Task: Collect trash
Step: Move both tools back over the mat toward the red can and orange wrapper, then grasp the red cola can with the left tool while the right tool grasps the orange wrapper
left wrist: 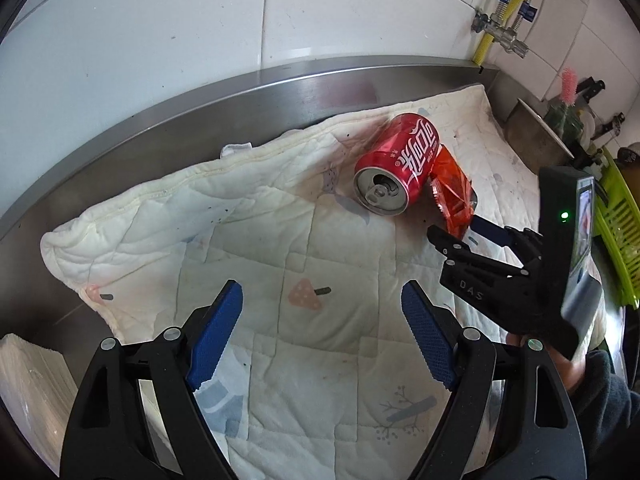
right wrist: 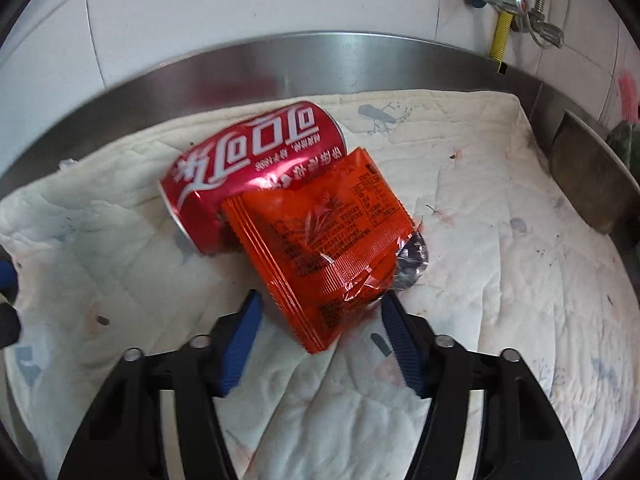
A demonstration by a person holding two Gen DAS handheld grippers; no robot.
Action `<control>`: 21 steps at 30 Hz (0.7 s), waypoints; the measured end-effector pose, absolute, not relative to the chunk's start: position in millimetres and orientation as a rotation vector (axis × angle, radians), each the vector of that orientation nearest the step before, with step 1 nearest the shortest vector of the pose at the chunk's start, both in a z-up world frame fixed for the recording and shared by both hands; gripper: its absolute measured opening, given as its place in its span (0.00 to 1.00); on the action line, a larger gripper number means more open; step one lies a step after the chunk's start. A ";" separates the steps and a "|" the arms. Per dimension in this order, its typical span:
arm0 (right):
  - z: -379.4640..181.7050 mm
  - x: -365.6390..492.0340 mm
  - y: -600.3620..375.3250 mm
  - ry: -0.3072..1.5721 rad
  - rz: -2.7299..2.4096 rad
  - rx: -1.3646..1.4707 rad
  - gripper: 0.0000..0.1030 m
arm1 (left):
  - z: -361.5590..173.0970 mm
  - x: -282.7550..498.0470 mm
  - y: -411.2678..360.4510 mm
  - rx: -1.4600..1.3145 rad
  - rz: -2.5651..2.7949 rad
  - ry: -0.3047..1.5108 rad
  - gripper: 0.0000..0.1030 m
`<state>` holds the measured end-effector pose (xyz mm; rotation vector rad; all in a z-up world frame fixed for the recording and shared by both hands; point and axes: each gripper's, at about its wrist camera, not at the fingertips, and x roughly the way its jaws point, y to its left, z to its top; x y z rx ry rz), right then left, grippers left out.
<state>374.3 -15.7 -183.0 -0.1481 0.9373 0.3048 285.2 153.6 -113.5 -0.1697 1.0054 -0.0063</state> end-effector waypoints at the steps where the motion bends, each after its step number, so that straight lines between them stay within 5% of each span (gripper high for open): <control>1: -184.2 375.7 -16.9 0.939 0.302 -0.147 0.42 | -113.1 286.1 154.3 -0.169 -0.005 1.004 0.78; 3: -185.1 379.2 -23.1 0.946 0.310 -0.113 0.30 | -111.7 288.2 154.7 -0.165 -0.002 0.999 0.78; 7: -179.5 377.7 -37.9 0.928 0.316 -0.071 0.25 | -109.0 297.0 150.9 -0.150 -0.011 0.988 0.78; 21: -132.7 308.2 -104.1 0.862 0.325 0.039 0.23 | -100.6 380.9 86.8 0.048 -0.143 0.933 0.78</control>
